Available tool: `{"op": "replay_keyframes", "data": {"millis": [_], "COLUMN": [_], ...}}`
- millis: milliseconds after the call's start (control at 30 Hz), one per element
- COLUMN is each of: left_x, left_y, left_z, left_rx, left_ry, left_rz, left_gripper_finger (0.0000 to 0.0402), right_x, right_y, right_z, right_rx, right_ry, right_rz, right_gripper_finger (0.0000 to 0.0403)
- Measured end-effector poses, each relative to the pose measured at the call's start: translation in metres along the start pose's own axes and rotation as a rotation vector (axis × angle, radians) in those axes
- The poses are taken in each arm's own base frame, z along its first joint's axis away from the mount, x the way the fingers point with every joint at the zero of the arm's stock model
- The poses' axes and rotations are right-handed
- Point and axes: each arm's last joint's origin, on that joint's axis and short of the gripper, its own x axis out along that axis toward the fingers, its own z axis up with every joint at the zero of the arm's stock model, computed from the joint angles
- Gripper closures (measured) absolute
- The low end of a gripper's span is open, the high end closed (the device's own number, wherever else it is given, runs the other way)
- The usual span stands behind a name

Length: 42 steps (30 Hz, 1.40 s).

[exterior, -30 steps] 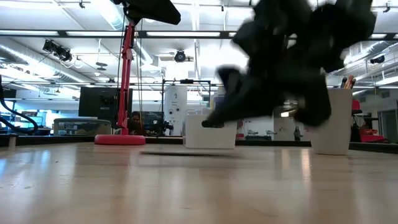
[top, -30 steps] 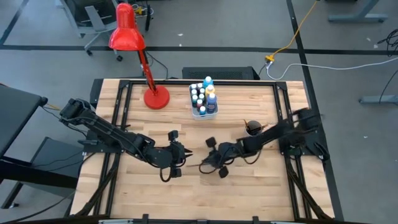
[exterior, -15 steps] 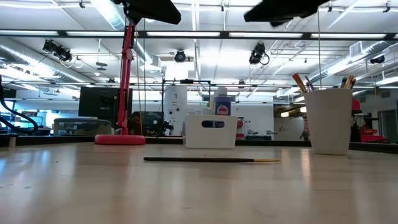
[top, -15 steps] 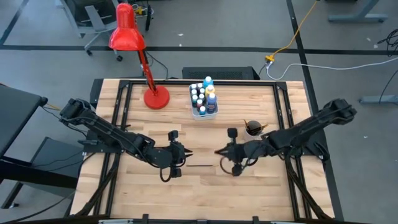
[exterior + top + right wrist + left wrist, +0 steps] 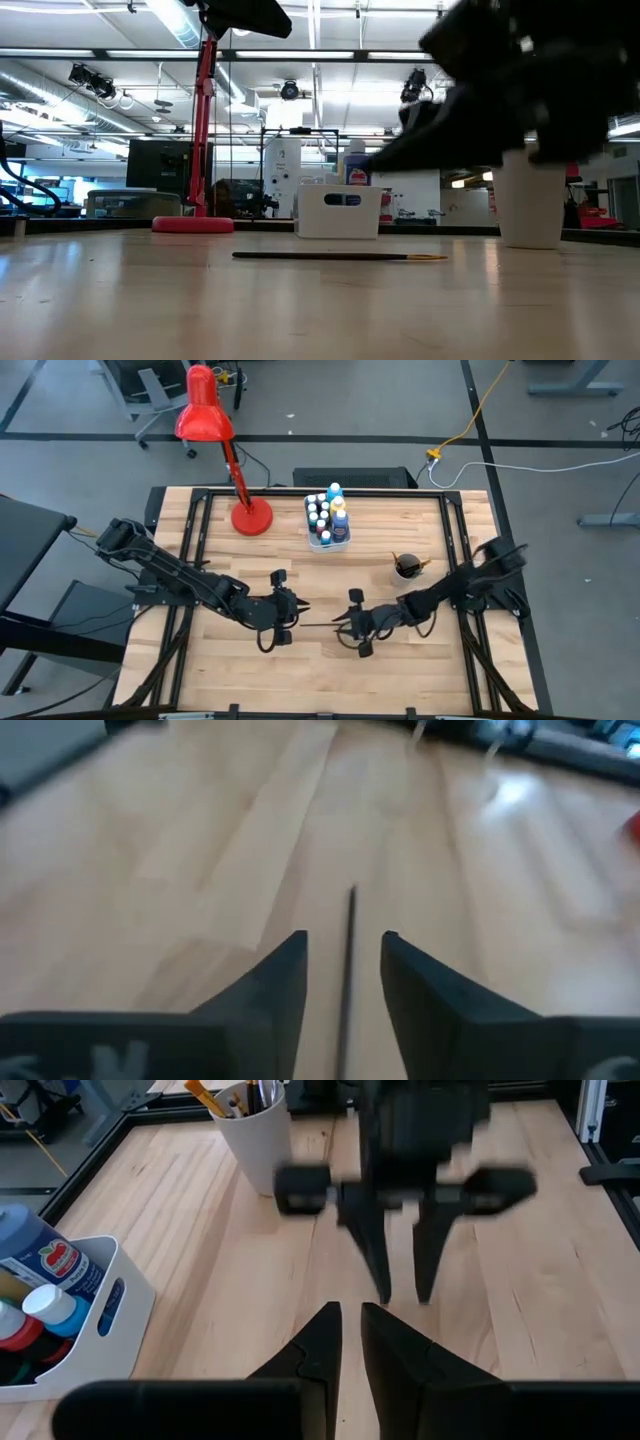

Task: Pick & Place Paint Supplies
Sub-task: Put the gold paint brush into the gray cup

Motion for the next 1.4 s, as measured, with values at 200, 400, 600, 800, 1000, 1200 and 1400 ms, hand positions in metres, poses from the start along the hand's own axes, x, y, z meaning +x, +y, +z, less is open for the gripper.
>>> {"op": "replay_keyframes", "data": {"millis": [200, 400, 600, 800, 1000, 1200, 1400], "left_x": [0.0, 0.0, 0.0, 0.0, 0.0, 0.0, 0.0], "left_y": [0.0, 0.0, 0.0, 0.0, 0.0, 0.0, 0.0], "left_z": [0.0, 0.0, 0.0, 0.0, 0.0, 0.0, 0.0], "left_rx": [0.0, 0.0, 0.03, 0.063, 0.083, 0.136, 0.155], "left_ry": [0.0, 0.001, 0.001, 0.001, 0.002, 0.001, 0.001], "left_rz": [0.0, -0.004, -0.004, -0.004, -0.005, -0.007, -0.006], "left_gripper_finger": [0.0349, 0.0349, 0.0349, 0.0349, 0.0349, 0.0349, 0.0349], "right_x": [0.028, 0.042, 0.05, 0.06, 0.064, 0.06, 0.041], "right_y": [0.003, 0.001, 0.002, -0.001, -0.005, -0.008, -0.016], "right_z": [-0.041, -0.069, -0.087, -0.093, -0.092, -0.082, -0.04], "right_rx": [0.013, 0.167, 0.205, 0.246, 0.231, 0.237, 0.114], "right_ry": [0.026, 0.034, -0.031, -0.051, -0.037, -0.039, -0.01], "right_rz": [-0.037, -0.022, -0.123, -0.132, -0.036, -0.041, -0.089], "right_gripper_finger": [0.0258, 0.0256, 0.0256, 0.0289, 0.0386, 0.0395, 0.0402]}}
